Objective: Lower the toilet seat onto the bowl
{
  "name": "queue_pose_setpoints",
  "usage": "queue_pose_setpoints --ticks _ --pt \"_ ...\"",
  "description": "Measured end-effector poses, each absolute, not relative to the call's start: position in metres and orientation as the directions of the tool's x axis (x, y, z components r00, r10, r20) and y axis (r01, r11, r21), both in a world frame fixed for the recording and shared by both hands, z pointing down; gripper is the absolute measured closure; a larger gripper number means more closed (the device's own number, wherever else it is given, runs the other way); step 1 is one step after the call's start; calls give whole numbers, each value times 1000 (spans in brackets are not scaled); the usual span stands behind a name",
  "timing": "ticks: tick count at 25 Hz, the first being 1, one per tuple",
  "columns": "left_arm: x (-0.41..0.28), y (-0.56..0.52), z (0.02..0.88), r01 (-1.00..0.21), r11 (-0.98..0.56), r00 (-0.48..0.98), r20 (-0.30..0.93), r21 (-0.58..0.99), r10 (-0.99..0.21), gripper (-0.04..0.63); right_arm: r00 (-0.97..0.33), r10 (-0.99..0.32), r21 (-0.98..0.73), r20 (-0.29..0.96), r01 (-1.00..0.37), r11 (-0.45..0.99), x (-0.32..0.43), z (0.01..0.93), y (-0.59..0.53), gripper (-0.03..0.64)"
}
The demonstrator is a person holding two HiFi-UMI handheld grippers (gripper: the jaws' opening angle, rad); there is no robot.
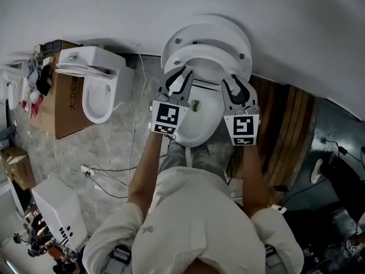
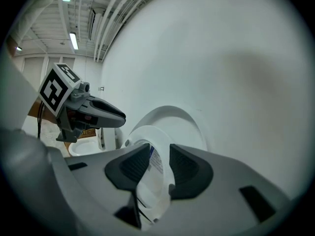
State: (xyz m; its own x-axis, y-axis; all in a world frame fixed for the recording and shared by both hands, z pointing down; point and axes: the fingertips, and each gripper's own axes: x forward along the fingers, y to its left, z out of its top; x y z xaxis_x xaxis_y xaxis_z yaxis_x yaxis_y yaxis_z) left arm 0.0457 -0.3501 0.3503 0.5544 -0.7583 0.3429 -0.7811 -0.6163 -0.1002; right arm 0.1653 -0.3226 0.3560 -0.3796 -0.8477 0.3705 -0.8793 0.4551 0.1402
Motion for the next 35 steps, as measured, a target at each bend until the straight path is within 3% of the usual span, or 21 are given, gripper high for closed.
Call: queue_pose_setpoints --ticks 15,21,35 --pt "44 -409 383 -748 -657 581 385 -93 -717 429 -303 -851 191 428 -890 413 175 390 -384 428" --pt "48 -421 391 -712 -697 614 406 -85 -677 385 -336 -818 171 466 -874 456 173 406 -399 360" --pt "50 -415 399 -703 -707 618 429 -72 -658 376 -382 -809 113 447 -873 475 176 411 -391 413"
